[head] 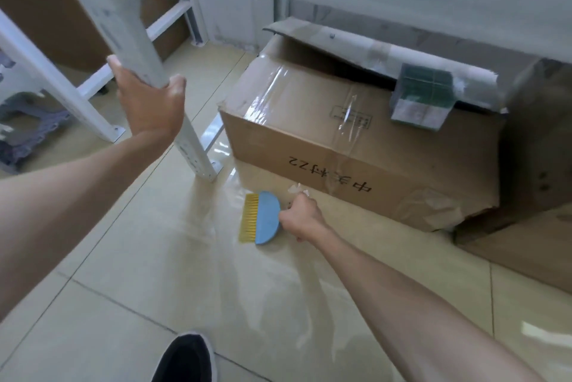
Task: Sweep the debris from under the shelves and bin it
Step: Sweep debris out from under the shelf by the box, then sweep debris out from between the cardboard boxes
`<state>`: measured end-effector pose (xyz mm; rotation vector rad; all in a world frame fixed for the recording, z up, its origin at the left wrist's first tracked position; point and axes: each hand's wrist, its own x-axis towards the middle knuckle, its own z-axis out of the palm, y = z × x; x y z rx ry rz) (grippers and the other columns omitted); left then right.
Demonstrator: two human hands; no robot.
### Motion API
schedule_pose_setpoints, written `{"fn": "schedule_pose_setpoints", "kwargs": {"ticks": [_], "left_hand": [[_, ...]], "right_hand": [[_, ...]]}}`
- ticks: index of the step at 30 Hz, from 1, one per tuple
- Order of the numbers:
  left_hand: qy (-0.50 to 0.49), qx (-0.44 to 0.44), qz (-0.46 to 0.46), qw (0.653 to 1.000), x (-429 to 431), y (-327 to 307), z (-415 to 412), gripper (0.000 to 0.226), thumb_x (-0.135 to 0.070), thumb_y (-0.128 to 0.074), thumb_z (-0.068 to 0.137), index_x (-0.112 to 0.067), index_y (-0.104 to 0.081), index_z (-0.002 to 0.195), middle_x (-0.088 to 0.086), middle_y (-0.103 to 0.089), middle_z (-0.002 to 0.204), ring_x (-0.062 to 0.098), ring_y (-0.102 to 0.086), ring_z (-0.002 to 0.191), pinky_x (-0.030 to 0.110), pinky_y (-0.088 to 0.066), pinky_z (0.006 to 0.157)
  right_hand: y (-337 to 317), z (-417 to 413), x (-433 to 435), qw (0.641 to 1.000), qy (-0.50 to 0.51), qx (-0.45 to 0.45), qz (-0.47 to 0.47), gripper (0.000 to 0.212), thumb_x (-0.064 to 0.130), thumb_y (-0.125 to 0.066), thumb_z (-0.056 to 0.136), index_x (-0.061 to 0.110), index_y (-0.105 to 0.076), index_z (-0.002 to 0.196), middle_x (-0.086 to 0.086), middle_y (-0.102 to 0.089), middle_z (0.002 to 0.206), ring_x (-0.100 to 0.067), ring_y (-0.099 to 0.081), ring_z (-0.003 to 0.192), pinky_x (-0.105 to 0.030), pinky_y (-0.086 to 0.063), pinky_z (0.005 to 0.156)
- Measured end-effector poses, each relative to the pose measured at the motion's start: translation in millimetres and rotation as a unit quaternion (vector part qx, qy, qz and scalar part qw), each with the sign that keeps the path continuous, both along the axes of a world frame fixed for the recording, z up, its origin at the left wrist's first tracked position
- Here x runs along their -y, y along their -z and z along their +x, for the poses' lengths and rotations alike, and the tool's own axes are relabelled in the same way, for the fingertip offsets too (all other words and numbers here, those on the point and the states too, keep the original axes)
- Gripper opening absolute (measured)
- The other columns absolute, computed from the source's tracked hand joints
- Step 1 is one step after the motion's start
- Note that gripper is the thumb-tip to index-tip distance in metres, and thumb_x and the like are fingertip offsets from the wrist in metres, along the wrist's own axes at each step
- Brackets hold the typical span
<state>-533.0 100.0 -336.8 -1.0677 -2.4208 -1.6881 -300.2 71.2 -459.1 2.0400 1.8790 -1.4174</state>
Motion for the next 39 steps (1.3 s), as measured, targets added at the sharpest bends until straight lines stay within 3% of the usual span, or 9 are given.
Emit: {"fn": "schedule_pose_setpoints", "kwargs": {"ticks": [3,6,9,11,15,19,22,29,39], "left_hand": [[-0.035,0.015,-0.079,0.996,1.9,2.8,10.9,0.053,-0.039,-0.057,0.08,-0.014,-0.035,0.121,0.003,-0.051,0.095,0.016,-0.056,0.08,0.031,-0.052,0.07],[-0.123,0.146,-0.178,0.965,1.5,8.3,33.0,0.065,-0.047,-0.049,0.074,-0.007,-0.04,0.125,0.015,-0.054,0.12,0.035,-0.058,0.108,0.051,-0.049,0.093],[0.02,0.166,-0.314,0.934,2.4,8.5,72.5,0.047,-0.032,-0.048,0.092,0.015,-0.042,0.091,0.036,-0.041,0.094,0.046,-0.041,0.129,0.054,-0.036,0.107],[0.116,0.087,-0.413,0.899,-3.8,2.6,111.7,0.046,-0.022,-0.052,0.095,0.022,-0.042,0.107,0.037,-0.046,0.107,0.043,-0.045,0.127,0.047,-0.042,0.103],[0.372,-0.115,-0.315,0.865,-22.1,-10.6,158.8,0.07,-0.016,-0.069,0.079,-0.013,-0.038,0.141,0.004,-0.035,0.146,0.022,-0.035,0.135,0.026,-0.038,0.096],[0.551,-0.247,-0.325,0.728,-51.3,-2.4,178.3,0.1,-0.043,-0.081,0.07,-0.017,-0.027,0.15,-0.001,-0.027,0.155,0.018,-0.02,0.144,0.036,-0.027,0.116],[0.576,-0.225,-0.283,0.733,-63.7,13.6,207.6,0.105,-0.048,-0.082,0.066,-0.021,-0.026,0.15,0.0,-0.03,0.153,0.019,-0.023,0.142,0.044,-0.025,0.118],[0.622,-0.352,-0.218,0.664,-80.7,51.5,240.3,0.102,-0.068,-0.067,0.071,-0.032,-0.018,0.154,-0.009,-0.017,0.16,0.011,-0.013,0.147,0.045,-0.025,0.118],[0.605,-0.434,-0.184,0.642,-78.6,68.1,233.9,0.087,-0.063,-0.052,0.088,-0.028,-0.011,0.156,-0.006,-0.015,0.162,0.017,-0.016,0.148,0.042,-0.026,0.118]], "right_hand": [[-3.2,6.5,2.4,1.0,0.017,0.01,0.005,0.041,0.02,-0.056,0.079,0.009,-0.052,0.118,-0.012,-0.056,0.121,-0.032,-0.059,0.108,-0.042,-0.057,0.084],[-8.2,9.7,4.6,0.999,0.034,0.014,0.007,0.042,0.019,-0.056,0.08,0.011,-0.052,0.12,-0.011,-0.055,0.124,-0.03,-0.057,0.112,-0.042,-0.054,0.09],[-16.0,13.8,5.1,0.999,0.037,0.018,-0.002,0.041,0.019,-0.054,0.082,0.013,-0.052,0.123,-0.011,-0.055,0.125,-0.029,-0.057,0.113,-0.042,-0.054,0.091],[-22.0,18.5,5.3,0.998,0.057,0.011,-0.012,0.041,0.02,-0.053,0.083,0.014,-0.051,0.124,-0.01,-0.054,0.126,-0.03,-0.056,0.113,-0.043,-0.057,0.083],[-22.9,31.1,10.9,0.991,0.13,-0.016,-0.042,0.039,0.02,-0.053,0.086,0.009,-0.053,0.124,-0.011,-0.057,0.123,-0.033,-0.061,0.103,-0.034,-0.054,0.041],[-10.4,44.3,18.7,0.983,0.173,-0.021,-0.06,0.039,0.024,-0.054,0.088,0.007,-0.051,0.123,-0.01,-0.053,0.124,-0.031,-0.058,0.109,-0.04,-0.06,0.061],[-4.0,46.8,21.7,0.98,0.187,-0.033,-0.056,0.038,0.025,-0.053,0.086,0.007,-0.051,0.121,-0.01,-0.053,0.124,-0.032,-0.057,0.109,-0.043,-0.06,0.073],[0.0,37.8,20.6,0.989,0.147,-0.035,0.0,0.036,0.019,-0.05,0.088,0.007,-0.053,0.121,-0.015,-0.054,0.126,-0.034,-0.055,0.115,-0.04,-0.052,0.091],[6.2,31.5,4.5,0.969,0.224,-0.1,0.005,0.032,0.021,-0.049,0.092,0.003,-0.053,0.119,-0.018,-0.053,0.126,-0.037,-0.054,0.116,-0.045,-0.051,0.091]]}}
